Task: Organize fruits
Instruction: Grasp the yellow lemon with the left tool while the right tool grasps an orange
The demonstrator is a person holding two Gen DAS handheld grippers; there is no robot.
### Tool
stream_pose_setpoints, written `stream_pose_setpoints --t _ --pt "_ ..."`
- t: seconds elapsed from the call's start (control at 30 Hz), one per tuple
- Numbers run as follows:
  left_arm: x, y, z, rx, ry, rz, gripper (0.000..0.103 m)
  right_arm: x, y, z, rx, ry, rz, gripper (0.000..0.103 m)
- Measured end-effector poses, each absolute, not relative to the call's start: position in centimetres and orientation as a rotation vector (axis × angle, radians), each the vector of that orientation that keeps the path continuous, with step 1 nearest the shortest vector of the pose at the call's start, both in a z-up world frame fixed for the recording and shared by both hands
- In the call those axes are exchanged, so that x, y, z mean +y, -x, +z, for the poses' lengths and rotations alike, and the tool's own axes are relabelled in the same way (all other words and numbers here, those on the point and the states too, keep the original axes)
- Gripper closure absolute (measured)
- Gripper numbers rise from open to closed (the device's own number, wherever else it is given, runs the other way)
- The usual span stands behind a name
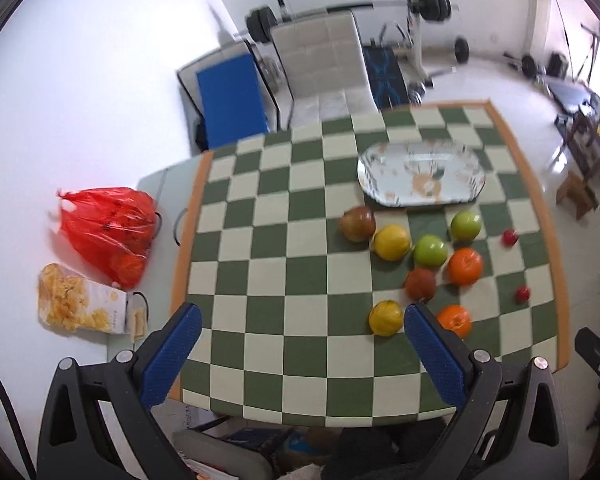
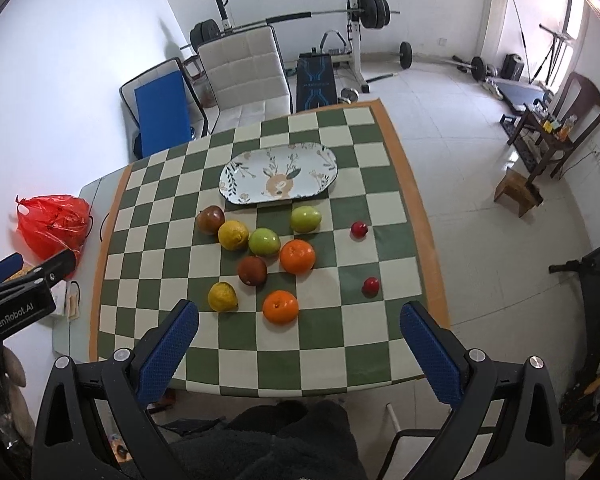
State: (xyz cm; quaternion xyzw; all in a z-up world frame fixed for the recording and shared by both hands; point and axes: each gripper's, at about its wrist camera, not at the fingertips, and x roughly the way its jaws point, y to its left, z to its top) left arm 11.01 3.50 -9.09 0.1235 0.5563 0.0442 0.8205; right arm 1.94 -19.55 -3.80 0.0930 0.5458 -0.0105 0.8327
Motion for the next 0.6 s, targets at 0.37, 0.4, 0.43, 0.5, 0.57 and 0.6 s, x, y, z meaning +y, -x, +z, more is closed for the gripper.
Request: stream_pose_setpoints --t 0.37,0.4,0.43,0.5,0.57,0.6 --pt "5.1 -16.0 -25.4 1.606 -0.043 0.031 0.008 -18.4 -8.4 -29.0 1.473 -0.375 -0.017 0.008" --pt "5.0 -16.1 -26.1 1.623 -0.021 0.019 0.008 -18.1 -8.8 -30.6 1.495 -0.377 -0.02 0.01" --pt "5.0 -16.2 -27.0 1.643 -0.002 0.013 0.008 -17.8 -9.2 -32.0 1.519 -0.377 -0.022 0.012" --pt "4.6 -16.4 -28.3 1.672 0.026 -0.001 0.008 -17.1 -9.6 -34.5 1.559 -0.402 -0.015 0.019" --pt "3.8 -16.7 -29.7 1.698 0.044 -0.023 0.008 -16.5 -10.1 -36.7 1.584 -0.419 -0.013 0.028" --pt "3.5 -16.8 -30.2 1.711 0.055 -0.037 0.008 -16.2 -10.3 -37.6 1.593 -0.423 -0.007 0.033"
